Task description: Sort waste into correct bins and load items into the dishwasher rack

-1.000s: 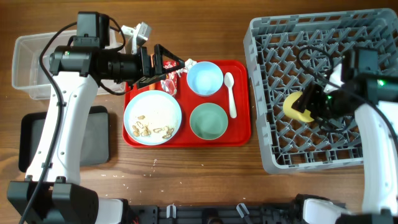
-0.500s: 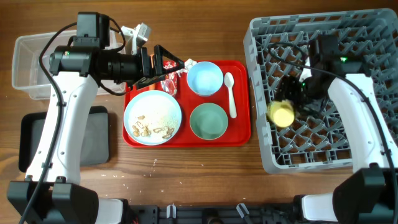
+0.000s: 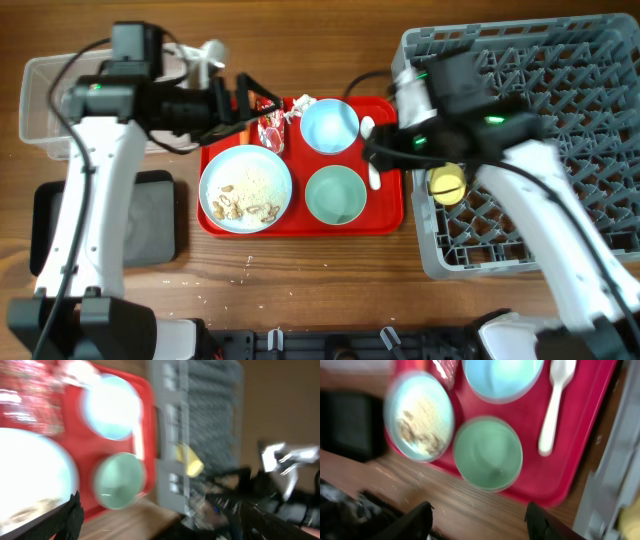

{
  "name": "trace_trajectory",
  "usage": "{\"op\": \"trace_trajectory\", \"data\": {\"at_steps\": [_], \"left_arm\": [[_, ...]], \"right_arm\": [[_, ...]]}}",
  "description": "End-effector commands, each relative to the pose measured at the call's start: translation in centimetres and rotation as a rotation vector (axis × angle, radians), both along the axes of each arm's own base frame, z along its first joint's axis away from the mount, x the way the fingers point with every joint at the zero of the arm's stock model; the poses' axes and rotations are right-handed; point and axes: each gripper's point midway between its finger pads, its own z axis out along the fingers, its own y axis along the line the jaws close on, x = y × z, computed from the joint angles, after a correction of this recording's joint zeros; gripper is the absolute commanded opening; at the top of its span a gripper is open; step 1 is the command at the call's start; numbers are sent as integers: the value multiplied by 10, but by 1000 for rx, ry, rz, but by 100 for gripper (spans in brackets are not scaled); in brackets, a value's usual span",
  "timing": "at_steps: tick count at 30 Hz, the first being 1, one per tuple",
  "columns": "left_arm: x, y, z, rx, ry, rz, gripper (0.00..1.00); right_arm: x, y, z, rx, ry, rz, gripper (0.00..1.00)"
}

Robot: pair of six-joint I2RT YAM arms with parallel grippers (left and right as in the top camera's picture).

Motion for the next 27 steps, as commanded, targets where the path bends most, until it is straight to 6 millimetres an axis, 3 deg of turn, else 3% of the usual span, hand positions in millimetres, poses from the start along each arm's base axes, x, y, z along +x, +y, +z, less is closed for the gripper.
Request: {"op": "trace_trajectory", "data": {"at_steps": [1, 5, 7, 10, 13, 16, 17, 20, 24, 27], "left_arm": [[7, 84, 32, 240, -99, 312, 100], [-9, 145, 39, 404, -70, 577, 100], [-20, 166, 41, 472, -67, 646, 100], [-30, 183, 42, 531, -54, 703, 100], [-31, 186, 42, 544, -52, 708, 100], [-31, 186, 42, 543, -52, 708, 100], [-31, 186, 42, 543, -52, 708, 100], [-31, 186, 42, 543, -52, 708, 100], [-31, 186, 42, 543, -52, 708, 100], [-31, 186, 42, 543, -52, 708, 100]], "right_arm": [[-8, 6, -55, -194, 138, -37, 62], [-7, 4, -99, -325, 206, -38, 61], [-4, 4, -118, -351, 243, -38, 61], [-2, 3, -145, -385, 294, -25, 59], [-5, 1, -168, -418, 347, -20, 55], [-8, -1, -179, -435, 373, -8, 41], [-7, 0, -179, -428, 367, 13, 28], [-4, 2, -174, -415, 344, 32, 4], [12, -7, -147, -413, 265, -37, 4], [29, -23, -106, -419, 155, -120, 4]]}}
